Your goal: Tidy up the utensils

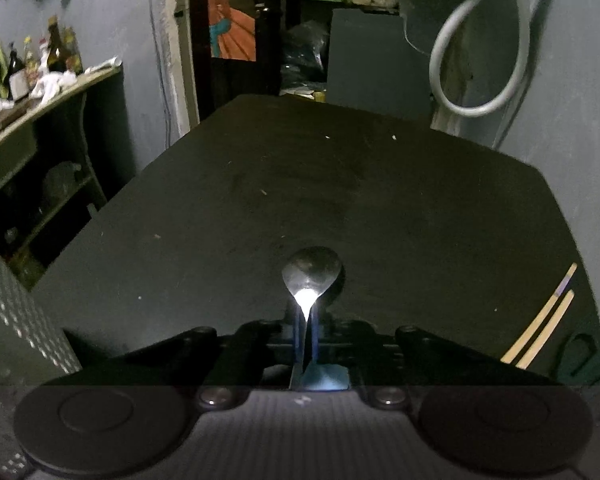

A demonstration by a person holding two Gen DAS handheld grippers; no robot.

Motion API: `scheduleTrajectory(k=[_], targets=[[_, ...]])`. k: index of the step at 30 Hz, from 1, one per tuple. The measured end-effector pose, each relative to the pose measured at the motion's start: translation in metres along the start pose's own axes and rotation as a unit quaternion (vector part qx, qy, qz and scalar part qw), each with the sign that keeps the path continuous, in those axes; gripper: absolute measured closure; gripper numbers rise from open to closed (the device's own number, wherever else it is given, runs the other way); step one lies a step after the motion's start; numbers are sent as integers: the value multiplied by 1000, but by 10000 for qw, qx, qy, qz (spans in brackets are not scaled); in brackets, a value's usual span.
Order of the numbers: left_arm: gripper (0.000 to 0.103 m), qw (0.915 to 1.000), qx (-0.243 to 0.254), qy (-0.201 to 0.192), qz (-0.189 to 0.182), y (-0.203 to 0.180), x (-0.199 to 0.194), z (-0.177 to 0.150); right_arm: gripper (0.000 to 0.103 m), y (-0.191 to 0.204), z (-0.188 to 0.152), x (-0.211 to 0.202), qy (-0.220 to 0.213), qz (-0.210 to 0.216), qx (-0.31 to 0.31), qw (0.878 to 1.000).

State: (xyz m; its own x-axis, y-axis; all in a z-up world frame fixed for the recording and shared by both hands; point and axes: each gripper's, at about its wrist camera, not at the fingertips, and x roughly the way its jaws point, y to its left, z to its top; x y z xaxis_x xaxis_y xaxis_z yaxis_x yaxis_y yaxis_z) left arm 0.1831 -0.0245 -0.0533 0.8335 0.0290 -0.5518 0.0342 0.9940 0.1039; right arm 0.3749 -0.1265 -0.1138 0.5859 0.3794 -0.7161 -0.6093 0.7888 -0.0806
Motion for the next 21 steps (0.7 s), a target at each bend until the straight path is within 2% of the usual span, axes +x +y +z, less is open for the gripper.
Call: scheduleTrajectory(k=[3,8,11,14,17,21], targets=[[24,10000,-8,-2,-3,1,0,0,98,19,-6,-5,-25,-367,-660,9971],[24,10000,-21,-1,-10,1,0,0,98,61,-21,-10,-80,-964,-2040,9742],[24,10000,-26,0,-11,1,0,0,99,77,-30,-13,-95,-1090,-2456,9632],[24,10000,-22,-1,-11,1,0,0,99,81,-31,-18,-82,-925,-2382,9668],[24,10000,-22,-1,-11,1,0,0,99,73,-26,-21,-21,-589,-1886,9803],[24,10000,-25,0,-10,1,0,0,99,51,-16,-22,78,-189,-1281,9916]])
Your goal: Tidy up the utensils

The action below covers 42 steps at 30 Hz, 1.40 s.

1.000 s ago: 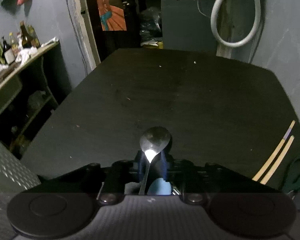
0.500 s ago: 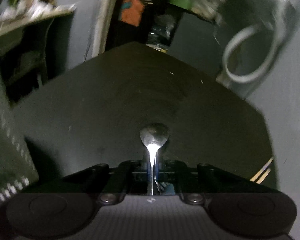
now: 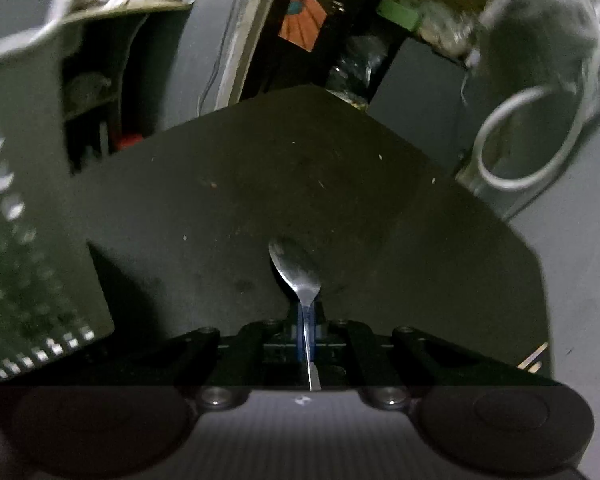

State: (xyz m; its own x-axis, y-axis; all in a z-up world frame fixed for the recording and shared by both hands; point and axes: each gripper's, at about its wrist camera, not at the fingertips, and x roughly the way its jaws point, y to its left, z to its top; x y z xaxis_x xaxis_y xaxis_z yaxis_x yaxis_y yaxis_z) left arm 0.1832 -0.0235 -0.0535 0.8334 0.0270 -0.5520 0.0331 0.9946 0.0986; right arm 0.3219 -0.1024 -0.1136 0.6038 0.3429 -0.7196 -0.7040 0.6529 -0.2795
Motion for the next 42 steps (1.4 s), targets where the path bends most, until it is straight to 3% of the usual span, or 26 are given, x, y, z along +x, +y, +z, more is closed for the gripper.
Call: scheduleTrajectory(k=[5,8,15,26,31,34,39,42], targets=[[24,10000,1,-2,0,0,0,0,99,-30,4,3,36,419,797,9959],[24,10000,-4,-2,7,0,0,0,99,-51,4,5,33,725,1480,9863],[24,10000,-6,5,9,1,1,0,99,-108,1,31,61,1367,2882,9477],[24,10000,4,22,11,1,4,-1,99,-162,-43,49,-186,1589,4488,8792],[24,10000,12,32,9,1,5,-2,99,-170,-62,55,-263,1561,4884,8581],[24,10000,12,31,11,1,4,-3,99,-173,-70,55,-304,1484,4960,8550],[24,10000,9,35,6,2,5,-3,99,-165,-70,53,-285,1421,4888,8603],[24,10000,12,36,4,2,4,-3,99,-161,-63,48,-242,1277,4677,8743]])
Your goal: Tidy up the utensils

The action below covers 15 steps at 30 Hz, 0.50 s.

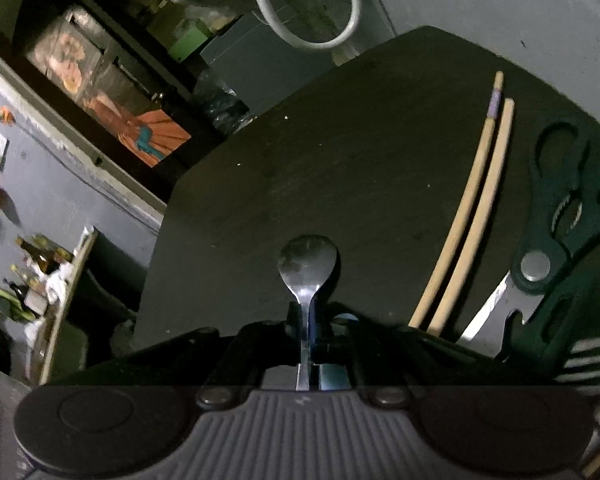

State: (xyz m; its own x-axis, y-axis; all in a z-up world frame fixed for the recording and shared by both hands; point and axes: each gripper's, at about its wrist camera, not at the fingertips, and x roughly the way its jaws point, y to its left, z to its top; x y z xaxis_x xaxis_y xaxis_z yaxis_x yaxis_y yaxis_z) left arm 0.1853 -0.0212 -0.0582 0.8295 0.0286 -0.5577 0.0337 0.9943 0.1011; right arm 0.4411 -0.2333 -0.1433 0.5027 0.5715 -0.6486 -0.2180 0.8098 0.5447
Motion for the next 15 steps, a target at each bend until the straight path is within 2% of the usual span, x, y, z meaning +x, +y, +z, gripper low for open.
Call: scheduleTrajectory(k=[6,8,11,13,15], targets=[[24,10000,4,1,-5,0,0,-1,95,24,3,5,45,-315,-514,9982],[24,10000,2,3,-4,0,0,-1,87,30,4,6,67,-333,-666,9972],[24,10000,3,3,-4,0,0,0,81,34,8,10,112,-337,-790,9962],[24,10000,-2,3,-3,0,0,-1,82,37,10,13,127,-343,-868,9956],[24,10000,-6,6,-4,0,1,-2,88,37,13,16,173,-298,-921,9952]])
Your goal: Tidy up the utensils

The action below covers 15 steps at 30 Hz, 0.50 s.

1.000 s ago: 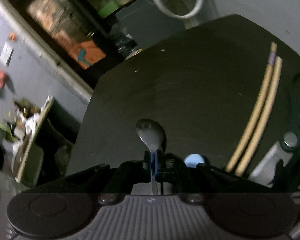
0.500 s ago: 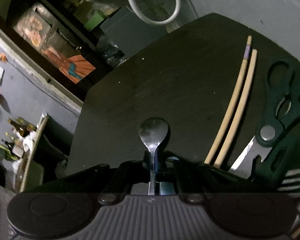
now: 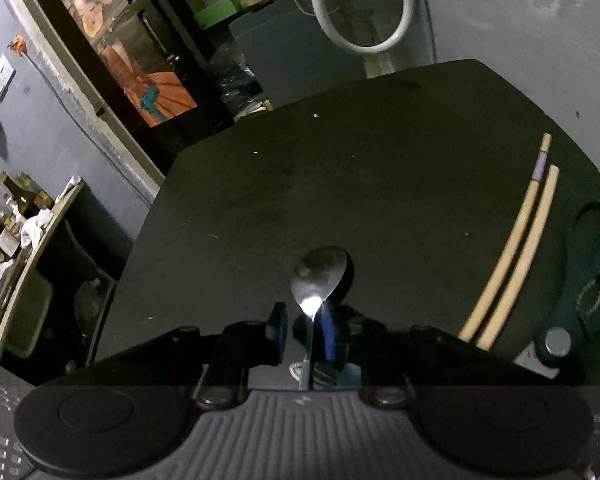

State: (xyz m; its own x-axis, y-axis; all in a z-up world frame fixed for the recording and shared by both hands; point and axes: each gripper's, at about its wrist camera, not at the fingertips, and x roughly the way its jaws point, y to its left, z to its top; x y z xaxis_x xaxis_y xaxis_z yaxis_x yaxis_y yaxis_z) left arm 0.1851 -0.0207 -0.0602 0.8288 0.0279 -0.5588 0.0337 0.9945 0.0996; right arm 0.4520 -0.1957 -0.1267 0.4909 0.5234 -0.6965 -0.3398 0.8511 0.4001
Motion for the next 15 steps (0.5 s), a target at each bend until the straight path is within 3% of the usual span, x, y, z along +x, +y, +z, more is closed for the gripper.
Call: scheduleTrajectory(k=[1,4,9,12,15], targets=[[24,10000,1,0,0,0,0,0,94,-3,1,1,29,53,26,10000],[24,10000,0,0,-2,0,0,-1,97,-2,4,4,50,82,-28,9999],[24,10000,-3,0,-2,0,0,-2,99,25,-5,1,-10,-329,-1069,9937],[24,10000,-15,4,0,0,1,-2,100,59,-19,0,-48,-862,-2341,9684],[24,10000,-22,6,-1,0,1,-2,101,95,-40,4,-7,-1313,-3683,9204]])
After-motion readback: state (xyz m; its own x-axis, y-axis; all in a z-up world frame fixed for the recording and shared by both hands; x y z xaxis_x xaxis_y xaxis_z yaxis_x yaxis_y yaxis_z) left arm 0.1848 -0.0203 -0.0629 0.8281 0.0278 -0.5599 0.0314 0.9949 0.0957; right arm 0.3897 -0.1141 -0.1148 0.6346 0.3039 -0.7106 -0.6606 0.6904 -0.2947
